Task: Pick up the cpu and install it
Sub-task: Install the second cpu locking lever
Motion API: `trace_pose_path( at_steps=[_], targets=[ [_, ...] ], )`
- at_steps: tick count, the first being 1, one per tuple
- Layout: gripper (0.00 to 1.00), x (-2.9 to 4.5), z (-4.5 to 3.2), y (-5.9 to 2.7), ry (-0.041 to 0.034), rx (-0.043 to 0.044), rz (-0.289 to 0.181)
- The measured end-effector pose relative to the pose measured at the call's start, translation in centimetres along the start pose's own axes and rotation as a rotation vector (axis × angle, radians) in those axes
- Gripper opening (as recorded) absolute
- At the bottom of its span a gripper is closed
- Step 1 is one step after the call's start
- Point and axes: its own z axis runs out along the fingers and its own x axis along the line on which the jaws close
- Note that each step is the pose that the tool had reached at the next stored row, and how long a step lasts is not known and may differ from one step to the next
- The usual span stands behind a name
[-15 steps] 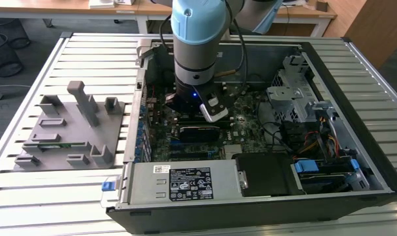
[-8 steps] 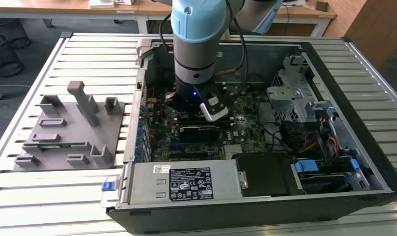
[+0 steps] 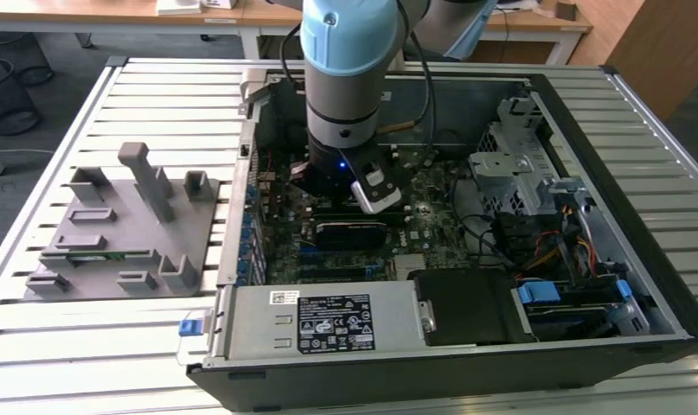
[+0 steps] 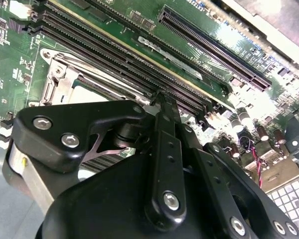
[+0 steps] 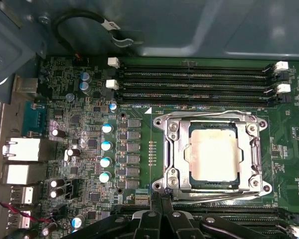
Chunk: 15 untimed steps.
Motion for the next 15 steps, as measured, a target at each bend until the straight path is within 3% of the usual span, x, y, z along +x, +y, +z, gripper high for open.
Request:
trace_pose_path(
  at_steps=[10, 15],
  targets=[
    [0.11, 0.00, -0.37, 0.05, -0.0001, -0.0004, 0.000],
    [0.11, -0.01, -0.46, -0.36, -0.0001, -0.0003, 0.000]
  ],
)
